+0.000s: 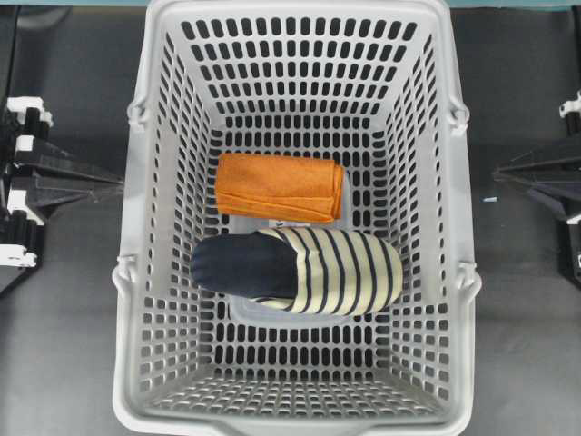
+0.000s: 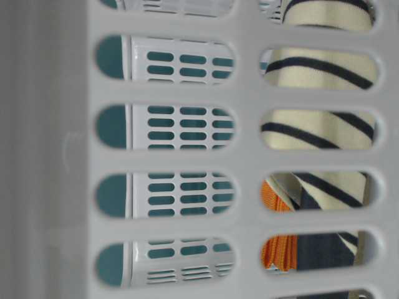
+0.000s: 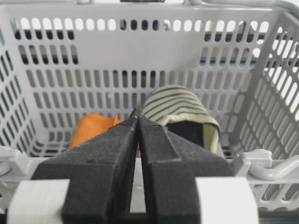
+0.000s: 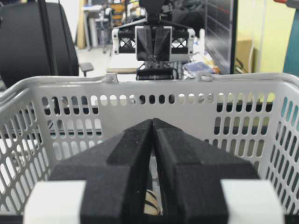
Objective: Pick up the slipper from the shopping basket with the left arm.
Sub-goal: 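Move the left gripper over the striped slipper in the basket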
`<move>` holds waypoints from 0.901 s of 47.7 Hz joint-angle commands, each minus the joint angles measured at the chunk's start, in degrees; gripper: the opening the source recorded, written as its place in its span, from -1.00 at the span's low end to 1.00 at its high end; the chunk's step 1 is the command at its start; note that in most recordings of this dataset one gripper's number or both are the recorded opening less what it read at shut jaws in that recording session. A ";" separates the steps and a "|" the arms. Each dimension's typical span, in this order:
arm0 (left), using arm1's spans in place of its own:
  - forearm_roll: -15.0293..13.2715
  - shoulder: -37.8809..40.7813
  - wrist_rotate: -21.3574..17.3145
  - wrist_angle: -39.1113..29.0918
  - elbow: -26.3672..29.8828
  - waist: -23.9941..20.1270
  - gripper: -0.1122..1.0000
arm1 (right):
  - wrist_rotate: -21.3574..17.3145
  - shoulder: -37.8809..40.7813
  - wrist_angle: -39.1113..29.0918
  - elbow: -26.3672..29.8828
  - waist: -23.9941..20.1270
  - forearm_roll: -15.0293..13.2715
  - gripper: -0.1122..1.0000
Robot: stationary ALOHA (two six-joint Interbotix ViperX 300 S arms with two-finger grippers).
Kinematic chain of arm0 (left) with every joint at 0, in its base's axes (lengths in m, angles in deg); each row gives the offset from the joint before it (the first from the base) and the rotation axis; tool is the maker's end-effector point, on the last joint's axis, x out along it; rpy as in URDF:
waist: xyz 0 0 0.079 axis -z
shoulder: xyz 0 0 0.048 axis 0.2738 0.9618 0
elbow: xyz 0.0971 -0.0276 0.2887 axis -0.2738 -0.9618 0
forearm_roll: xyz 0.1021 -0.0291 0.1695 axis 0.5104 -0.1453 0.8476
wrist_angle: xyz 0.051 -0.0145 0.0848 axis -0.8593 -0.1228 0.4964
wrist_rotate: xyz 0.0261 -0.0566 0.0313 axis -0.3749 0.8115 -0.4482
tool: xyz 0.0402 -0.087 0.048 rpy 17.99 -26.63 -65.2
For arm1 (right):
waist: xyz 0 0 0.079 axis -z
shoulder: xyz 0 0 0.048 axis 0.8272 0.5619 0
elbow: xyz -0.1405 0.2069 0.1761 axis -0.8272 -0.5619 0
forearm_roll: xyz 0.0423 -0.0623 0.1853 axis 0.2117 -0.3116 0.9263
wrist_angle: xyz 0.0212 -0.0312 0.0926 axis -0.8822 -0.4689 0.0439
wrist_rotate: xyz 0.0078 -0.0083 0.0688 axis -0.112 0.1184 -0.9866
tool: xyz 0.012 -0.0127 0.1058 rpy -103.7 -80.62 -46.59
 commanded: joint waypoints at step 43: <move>2.37 39.55 7.65 -36.47 45.62 5.80 -0.79 | -0.53 -1.05 -1.58 0.53 -1.58 0.62 -0.79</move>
